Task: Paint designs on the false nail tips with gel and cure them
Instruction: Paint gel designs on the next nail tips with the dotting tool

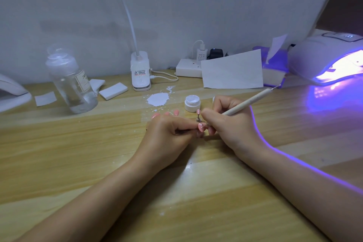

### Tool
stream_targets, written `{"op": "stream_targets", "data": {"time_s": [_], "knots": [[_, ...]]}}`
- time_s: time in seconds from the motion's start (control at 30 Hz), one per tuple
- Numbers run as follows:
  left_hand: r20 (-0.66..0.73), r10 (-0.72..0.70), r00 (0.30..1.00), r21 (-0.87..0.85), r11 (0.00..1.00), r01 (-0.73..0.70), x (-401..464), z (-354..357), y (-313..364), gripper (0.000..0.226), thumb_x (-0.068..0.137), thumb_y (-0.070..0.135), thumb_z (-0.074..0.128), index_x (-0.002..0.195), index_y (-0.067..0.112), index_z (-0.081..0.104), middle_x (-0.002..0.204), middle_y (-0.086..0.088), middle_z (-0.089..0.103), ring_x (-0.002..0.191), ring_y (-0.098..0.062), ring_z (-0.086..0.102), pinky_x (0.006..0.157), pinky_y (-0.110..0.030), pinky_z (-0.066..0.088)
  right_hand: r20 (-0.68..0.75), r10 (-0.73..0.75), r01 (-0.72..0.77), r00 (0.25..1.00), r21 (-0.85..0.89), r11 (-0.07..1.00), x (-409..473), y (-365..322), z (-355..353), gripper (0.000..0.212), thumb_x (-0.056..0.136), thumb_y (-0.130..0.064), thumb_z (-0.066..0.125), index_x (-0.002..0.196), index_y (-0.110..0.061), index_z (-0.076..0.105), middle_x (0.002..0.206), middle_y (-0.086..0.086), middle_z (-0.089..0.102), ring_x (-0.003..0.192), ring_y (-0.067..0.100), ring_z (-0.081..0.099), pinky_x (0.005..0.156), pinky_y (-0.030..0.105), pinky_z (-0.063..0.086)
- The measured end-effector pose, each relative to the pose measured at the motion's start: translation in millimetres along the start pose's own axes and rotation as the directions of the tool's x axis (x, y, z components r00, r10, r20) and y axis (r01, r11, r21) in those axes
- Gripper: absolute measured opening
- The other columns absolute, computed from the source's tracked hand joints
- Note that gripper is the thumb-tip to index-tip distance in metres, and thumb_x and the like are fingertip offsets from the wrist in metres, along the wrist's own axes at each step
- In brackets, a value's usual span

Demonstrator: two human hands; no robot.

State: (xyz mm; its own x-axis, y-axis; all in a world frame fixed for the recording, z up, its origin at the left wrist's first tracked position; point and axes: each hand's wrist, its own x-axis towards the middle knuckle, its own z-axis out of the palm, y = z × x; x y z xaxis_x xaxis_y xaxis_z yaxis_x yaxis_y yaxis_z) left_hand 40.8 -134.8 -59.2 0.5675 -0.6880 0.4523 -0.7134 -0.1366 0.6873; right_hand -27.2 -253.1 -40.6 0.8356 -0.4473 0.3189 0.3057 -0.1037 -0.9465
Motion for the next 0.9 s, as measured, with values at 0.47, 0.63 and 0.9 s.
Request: {"op": "stream_targets", "data": {"time_s": [0.47, 0.63, 0.9], "knots": [[0.01, -0.011, 1.0, -0.011, 1.0, 0.011, 0.4, -0.2, 1.7, 0.017, 0.08, 0.003, 0.067, 0.09, 0.015, 0.074, 0.092, 0.014, 0.069, 0.072, 0.028, 0.044, 0.104, -0.004, 0.015, -0.003, -0.004, 0.004, 1.0, -0.013, 1.0, 0.6, 2.1, -1.1, 0.04, 0.074, 0.014, 0.051, 0.046, -0.009, 0.034, 0.031, -0.003, 0.042, 0.033, 0.007, 0.05, 0.04, 0.011, 0.039], [0.007, -0.015, 1.0, -0.023, 1.0, 0.015, 0.6, -0.2, 2.6, 0.018, 0.08, 0.002, 0.066, 0.091, 0.014, 0.074, 0.096, 0.019, 0.066, 0.076, 0.031, 0.038, 0.106, -0.009, 0.016, -0.003, 0.001, -0.001, 1.0, 0.003, 1.0, 0.3, 0.4, 0.4, 0.041, 0.075, 0.016, 0.05, 0.046, -0.009, 0.034, 0.03, -0.003, 0.041, 0.031, 0.004, 0.047, 0.038, 0.01, 0.037], [0.008, -0.022, 1.0, -0.023, 0.999, 0.023, 0.7, -0.4, 2.8, 0.02, 0.08, 0.002, 0.066, 0.093, 0.016, 0.073, 0.098, 0.018, 0.065, 0.077, 0.03, 0.041, 0.105, -0.006, 0.016, -0.004, -0.001, 0.001, 1.0, 0.006, 1.0, 0.6, 0.1, 0.4, 0.041, 0.075, 0.016, 0.05, 0.046, -0.009, 0.034, 0.03, -0.003, 0.041, 0.032, 0.006, 0.049, 0.039, 0.01, 0.038]]}}
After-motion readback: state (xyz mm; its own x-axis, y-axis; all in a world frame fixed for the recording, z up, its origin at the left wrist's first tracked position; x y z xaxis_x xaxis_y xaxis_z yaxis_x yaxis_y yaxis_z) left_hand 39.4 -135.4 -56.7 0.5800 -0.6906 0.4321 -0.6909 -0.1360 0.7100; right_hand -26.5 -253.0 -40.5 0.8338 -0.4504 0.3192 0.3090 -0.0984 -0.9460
